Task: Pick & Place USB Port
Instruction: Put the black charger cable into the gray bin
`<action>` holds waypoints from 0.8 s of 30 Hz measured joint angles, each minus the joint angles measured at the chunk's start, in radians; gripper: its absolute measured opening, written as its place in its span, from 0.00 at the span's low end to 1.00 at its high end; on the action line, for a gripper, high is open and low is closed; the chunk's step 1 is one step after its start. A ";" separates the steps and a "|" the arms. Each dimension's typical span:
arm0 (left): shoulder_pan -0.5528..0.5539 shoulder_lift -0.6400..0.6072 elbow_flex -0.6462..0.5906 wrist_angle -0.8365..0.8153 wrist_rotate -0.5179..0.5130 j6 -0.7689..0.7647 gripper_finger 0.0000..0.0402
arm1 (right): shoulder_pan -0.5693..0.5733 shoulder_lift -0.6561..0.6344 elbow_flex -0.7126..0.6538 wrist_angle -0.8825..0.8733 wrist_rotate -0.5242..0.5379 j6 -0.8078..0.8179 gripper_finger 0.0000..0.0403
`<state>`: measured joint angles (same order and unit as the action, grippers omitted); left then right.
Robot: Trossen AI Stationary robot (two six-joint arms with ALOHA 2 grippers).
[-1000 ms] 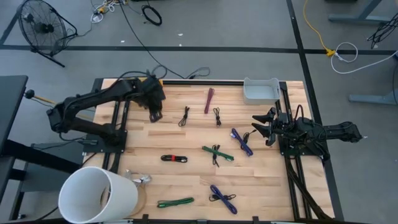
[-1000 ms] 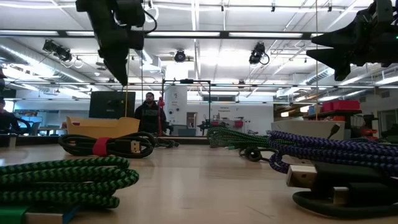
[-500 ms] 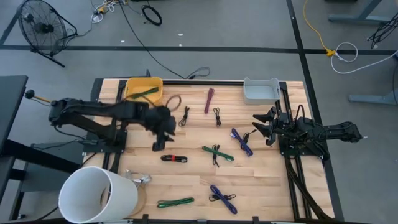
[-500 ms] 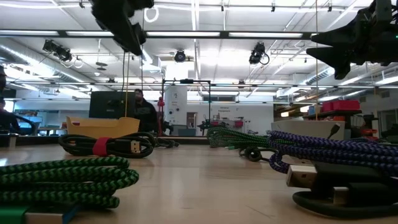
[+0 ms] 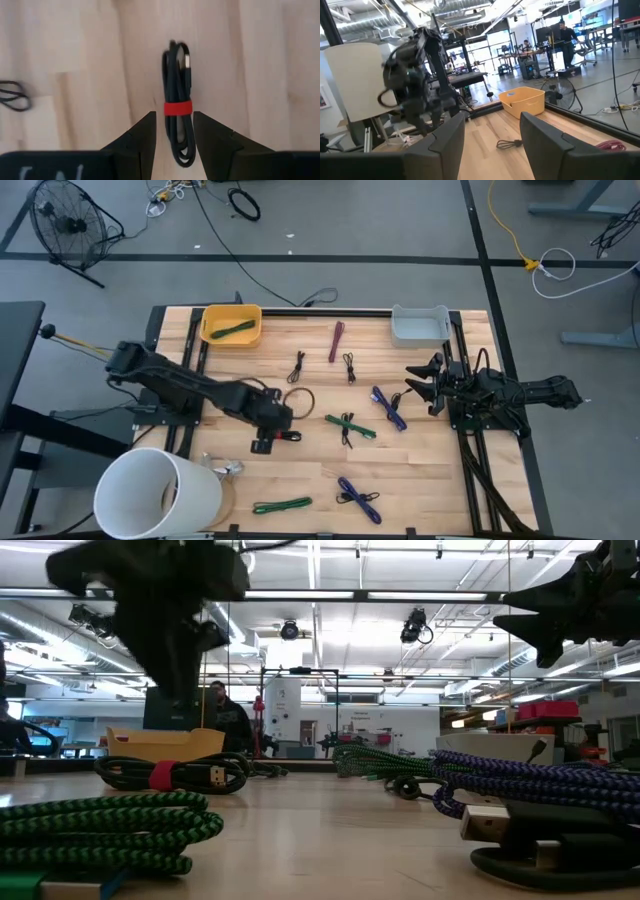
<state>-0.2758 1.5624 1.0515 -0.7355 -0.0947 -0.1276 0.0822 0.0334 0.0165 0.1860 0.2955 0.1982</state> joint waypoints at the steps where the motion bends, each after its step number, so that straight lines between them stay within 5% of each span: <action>1: -0.004 0.021 0.000 -0.002 0.003 -0.001 0.34 | 0.000 0.000 0.000 0.000 0.000 0.000 0.48; 11: -0.004 0.156 0.000 0.010 0.110 -0.048 0.34 | 0.000 0.000 0.000 0.000 0.000 0.000 0.48; 24: -0.003 0.224 0.000 0.050 0.096 -0.045 0.34 | 0.000 0.000 0.000 -0.005 0.000 0.000 0.48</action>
<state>-0.2790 1.7863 1.0515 -0.6856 0.0010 -0.1726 0.0824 0.0334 0.0162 0.1812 0.2956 0.1978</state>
